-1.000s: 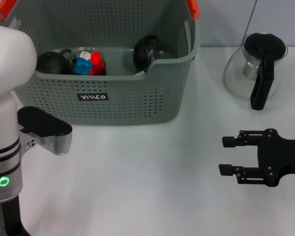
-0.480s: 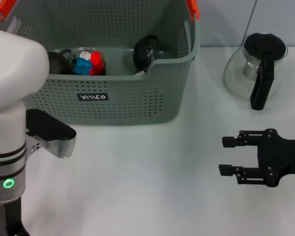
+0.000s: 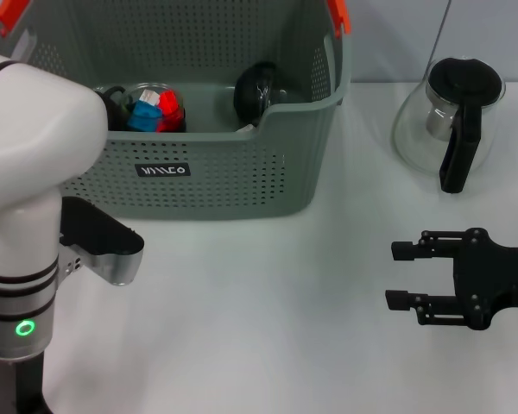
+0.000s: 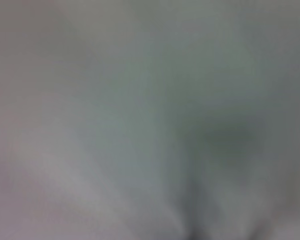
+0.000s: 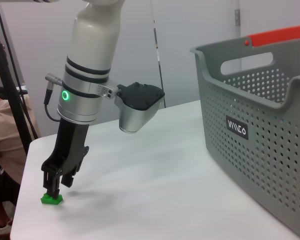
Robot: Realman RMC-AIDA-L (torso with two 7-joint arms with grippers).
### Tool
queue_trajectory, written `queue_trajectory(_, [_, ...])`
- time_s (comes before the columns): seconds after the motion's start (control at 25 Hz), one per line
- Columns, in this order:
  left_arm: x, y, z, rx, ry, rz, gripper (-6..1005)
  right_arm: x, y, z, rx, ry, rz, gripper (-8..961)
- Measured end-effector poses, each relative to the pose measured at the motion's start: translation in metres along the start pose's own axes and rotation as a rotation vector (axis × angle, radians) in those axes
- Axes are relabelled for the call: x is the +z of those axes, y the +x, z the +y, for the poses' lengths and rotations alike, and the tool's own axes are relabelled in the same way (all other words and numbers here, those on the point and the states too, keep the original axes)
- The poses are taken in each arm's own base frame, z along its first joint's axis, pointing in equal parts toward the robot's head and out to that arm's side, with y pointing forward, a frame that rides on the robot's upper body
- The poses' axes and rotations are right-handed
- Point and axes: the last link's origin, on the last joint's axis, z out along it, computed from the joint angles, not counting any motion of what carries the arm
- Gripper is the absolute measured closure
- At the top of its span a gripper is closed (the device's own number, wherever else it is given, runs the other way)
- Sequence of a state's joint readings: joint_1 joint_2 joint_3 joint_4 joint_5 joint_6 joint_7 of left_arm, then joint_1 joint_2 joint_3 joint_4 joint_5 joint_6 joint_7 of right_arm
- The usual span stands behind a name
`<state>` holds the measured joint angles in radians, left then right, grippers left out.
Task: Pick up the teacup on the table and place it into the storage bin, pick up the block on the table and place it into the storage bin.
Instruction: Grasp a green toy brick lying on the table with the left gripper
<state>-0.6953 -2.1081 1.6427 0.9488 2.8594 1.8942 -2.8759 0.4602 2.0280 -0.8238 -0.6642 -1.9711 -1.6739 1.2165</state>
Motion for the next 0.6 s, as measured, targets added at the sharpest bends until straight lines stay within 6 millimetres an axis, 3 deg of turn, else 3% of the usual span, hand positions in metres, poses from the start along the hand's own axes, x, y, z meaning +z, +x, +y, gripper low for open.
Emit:
queue_trajectory(0.24, [-0.0105, -0.0021, 0.0021, 0.003, -0.019, 0.028, 576, 0.0, 0.0001, 0.0002, 0.0, -0.001, 0.0, 253])
queue_trajectory(0.6, [-0.0036, -0.0021, 0.0082, 0.013, -0.035, 0.011, 576, 0.0006, 0.0006, 0.0004, -0.001, -0.006, 0.008, 254])
